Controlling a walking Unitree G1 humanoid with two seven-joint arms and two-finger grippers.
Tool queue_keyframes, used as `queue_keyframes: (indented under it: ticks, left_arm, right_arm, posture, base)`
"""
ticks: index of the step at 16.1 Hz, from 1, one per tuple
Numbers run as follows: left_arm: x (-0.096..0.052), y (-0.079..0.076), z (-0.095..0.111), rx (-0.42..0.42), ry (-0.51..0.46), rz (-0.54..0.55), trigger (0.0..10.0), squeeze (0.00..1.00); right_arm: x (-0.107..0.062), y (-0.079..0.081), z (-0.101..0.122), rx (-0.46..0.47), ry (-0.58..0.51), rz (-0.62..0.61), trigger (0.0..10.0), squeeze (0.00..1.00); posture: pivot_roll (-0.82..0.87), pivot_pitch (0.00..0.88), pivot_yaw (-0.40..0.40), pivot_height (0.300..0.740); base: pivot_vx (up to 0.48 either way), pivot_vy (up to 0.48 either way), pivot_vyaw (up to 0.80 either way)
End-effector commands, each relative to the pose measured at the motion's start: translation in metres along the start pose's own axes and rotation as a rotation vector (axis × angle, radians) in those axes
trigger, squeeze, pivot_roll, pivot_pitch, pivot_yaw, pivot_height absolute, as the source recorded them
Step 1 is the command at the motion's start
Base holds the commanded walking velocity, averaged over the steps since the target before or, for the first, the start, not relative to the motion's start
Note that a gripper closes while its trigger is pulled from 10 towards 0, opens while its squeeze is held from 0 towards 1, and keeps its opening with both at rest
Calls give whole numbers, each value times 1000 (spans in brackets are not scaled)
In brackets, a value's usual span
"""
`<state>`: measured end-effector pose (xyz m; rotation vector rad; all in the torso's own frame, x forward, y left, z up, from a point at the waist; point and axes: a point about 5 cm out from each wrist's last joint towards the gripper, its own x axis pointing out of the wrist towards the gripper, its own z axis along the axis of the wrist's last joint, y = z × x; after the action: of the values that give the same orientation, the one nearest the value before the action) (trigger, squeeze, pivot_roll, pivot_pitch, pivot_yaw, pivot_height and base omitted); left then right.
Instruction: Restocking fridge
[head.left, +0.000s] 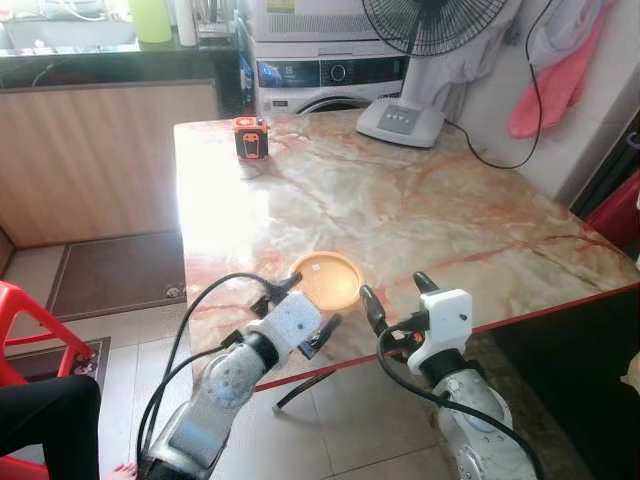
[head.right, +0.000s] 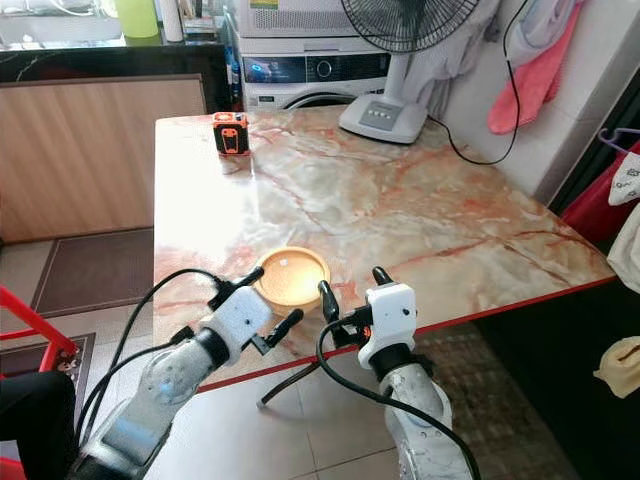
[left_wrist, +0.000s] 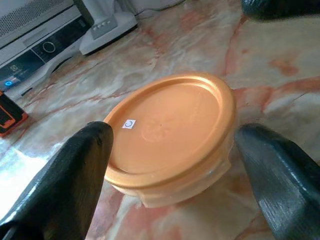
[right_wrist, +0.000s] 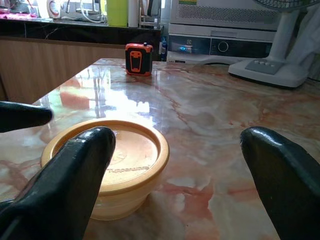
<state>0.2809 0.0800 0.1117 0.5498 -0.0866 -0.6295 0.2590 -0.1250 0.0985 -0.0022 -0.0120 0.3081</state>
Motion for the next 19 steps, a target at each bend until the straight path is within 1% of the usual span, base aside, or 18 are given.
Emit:
queue_keyframes:
  ticks: [1, 5, 9, 11, 13, 15, 16, 18, 19]
  left_arm:
    - [5, 0, -1, 46, 32, -2, 10000, 0]
    - [5, -4, -6, 85, 64, -13, 10000, 0]
    - [2, -4, -8, 95, 82, -26, 10000, 0]
    - [-2, -1, -8, 106, 92, -11, 10000, 0]
    - [-15, 2, -13, 131, 134, 4, 10000, 0]
    - [-25, 6, -15, 148, 152, 13, 10000, 0]
    - [-31, 11, -14, 159, 163, 32, 10000, 0]
    - [-36, 16, -14, 155, 171, 60, 10000, 0]
    - [-36, 15, -13, 145, 166, 49, 10000, 0]
  right_arm:
    - [2, -1, 0, -9, 8, 4, 10000, 0]
    - [3, 0, 0, -11, 10, 14, 10000, 0]
    - [3, 1, 0, -15, 13, 17, 10000, 0]
    - [3, 1, 0, -15, 14, 17, 10000, 0]
    - [3, 1, -1, -15, 16, 19, 10000, 0]
    - [4, 1, -1, -14, 17, 21, 10000, 0]
    - [4, 2, -1, -14, 18, 25, 10000, 0]
    - [4, 2, -2, -13, 20, 30, 10000, 0]
    - [5, 3, -2, -13, 21, 32, 10000, 0]
  posture:
    - [-77, 0, -77, 740]
    - [-76, 0, -79, 740]
    - [-75, 0, -78, 740]
    - [-72, 0, -78, 740]
    - [-71, 0, -78, 740]
    - [-59, 0, -79, 740]
    - [-55, 0, -80, 740]
    - [-48, 0, -83, 740]
    - [-46, 0, -85, 740]
  base:
    - [0, 0, 0]
    - [0, 0, 0]
    - [0, 0, 0]
    - [0, 0, 0]
    - [0, 0, 0]
    - [0, 0, 0]
    - [0, 0, 0]
    - [0, 0, 0]
    - [0, 0, 0]
